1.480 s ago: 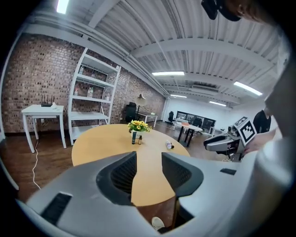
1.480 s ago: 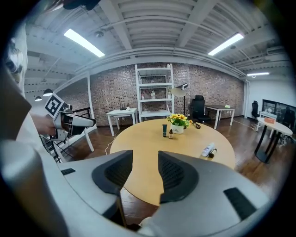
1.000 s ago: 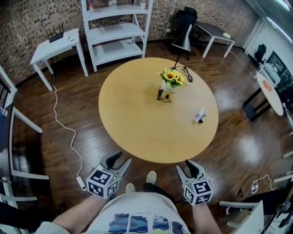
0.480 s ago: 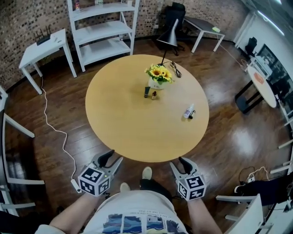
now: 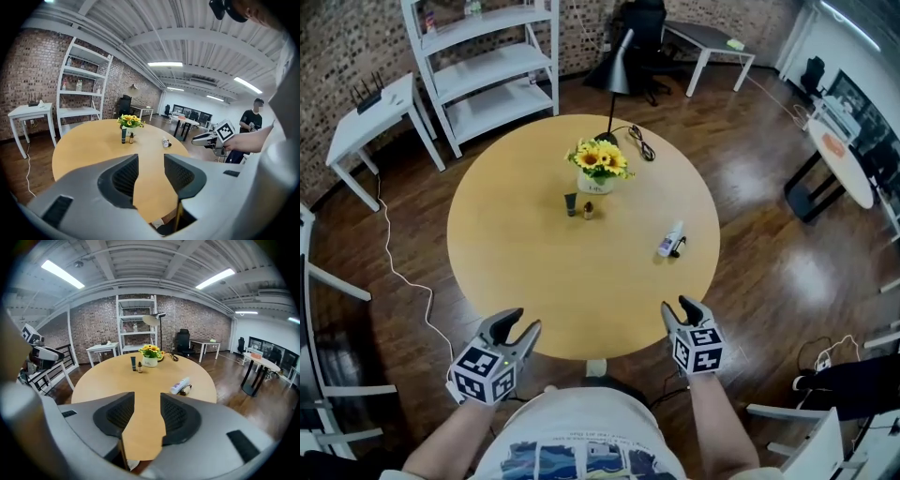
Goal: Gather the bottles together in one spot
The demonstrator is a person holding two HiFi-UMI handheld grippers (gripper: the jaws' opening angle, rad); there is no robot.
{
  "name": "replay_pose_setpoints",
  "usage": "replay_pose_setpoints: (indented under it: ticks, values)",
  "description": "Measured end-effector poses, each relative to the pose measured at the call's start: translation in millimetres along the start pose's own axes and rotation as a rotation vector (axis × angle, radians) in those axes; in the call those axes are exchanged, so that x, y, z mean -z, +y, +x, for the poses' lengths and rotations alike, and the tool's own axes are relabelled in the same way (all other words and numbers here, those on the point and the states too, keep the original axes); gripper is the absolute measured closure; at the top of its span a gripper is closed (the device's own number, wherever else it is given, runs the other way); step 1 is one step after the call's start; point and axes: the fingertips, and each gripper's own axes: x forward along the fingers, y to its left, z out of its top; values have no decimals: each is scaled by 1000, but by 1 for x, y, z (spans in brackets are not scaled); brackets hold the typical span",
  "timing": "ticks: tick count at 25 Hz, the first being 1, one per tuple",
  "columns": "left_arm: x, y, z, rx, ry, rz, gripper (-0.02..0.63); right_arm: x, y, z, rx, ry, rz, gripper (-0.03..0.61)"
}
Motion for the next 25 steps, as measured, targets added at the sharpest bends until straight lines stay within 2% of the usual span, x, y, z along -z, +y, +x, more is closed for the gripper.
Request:
replay_pose_setpoints:
  ticks: [5, 10, 15, 21, 25]
  values:
    - [-20, -9, 60, -13, 49, 16, 466, -8, -67, 57, 1, 21, 29, 379]
    - [-33, -23, 104, -22, 96, 37, 466, 4, -119, 119, -9, 55, 44, 380]
    - [-37, -34, 131, -26, 147, 50, 466, 26, -172, 178, 43, 107, 170, 380]
    - [-45, -36, 153, -6, 178, 87, 466, 30, -199, 217, 70, 121, 266, 380]
    - [-53, -32, 160, -1, 171, 101, 466, 31, -197, 230, 48, 134, 297, 373]
